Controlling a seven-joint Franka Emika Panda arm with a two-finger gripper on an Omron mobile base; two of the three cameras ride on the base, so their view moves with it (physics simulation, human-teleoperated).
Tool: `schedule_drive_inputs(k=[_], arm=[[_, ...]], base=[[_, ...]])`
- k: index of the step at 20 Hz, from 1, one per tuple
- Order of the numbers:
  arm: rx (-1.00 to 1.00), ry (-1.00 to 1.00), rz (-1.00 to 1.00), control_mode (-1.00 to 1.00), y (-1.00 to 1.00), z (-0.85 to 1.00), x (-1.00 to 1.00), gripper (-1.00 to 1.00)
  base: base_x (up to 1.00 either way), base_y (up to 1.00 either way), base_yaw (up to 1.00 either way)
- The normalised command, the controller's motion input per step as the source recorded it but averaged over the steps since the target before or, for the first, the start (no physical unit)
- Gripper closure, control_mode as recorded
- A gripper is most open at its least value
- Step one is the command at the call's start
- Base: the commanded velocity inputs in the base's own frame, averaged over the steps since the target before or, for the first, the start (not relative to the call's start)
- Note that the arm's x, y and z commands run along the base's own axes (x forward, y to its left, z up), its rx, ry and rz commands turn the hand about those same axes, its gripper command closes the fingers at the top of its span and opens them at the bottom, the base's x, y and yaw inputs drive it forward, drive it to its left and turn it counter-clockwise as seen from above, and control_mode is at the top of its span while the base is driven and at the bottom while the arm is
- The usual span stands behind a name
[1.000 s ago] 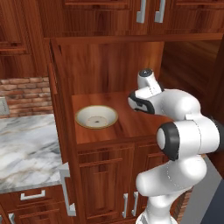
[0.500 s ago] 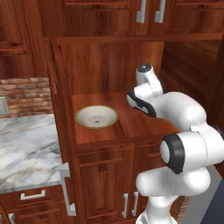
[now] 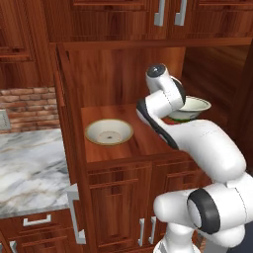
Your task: Pick up the bowls from the cabinet and place each bowl in front of a stool on the dining counter.
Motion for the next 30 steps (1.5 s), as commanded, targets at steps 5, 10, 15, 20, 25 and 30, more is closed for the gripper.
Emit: schedule_drive_inputs(k=[5,10,15,20,25,30], arm=[[-0.02,0.0,0.0,-1.0,0.45,0.59,-0.89,1.0],[0.0,-0.07,0.03,-1.0,0.17,0.25,-1.0,1.0],[0.0,-0.15,0.05,-1.0,0.0,0.0,-1.0,1.0],[0.0,-0.15,0.02,-1.0,0.0,0.01,-0.98,1.0],[0.0,-0.09,0.03,-1.0,0.0,0.14,-0.68,1.0],[0.0,-0.07,0.09,-1.0,-0.03,0.12,-0.44,1.0]], base=[[0.0,0.0,0.0],[0.0,0.0,0.0],[0.0,0.0,0.0],[0.0,0.0,0.0],[0.0,0.0,0.0],[0.0,0.0,0.0]])
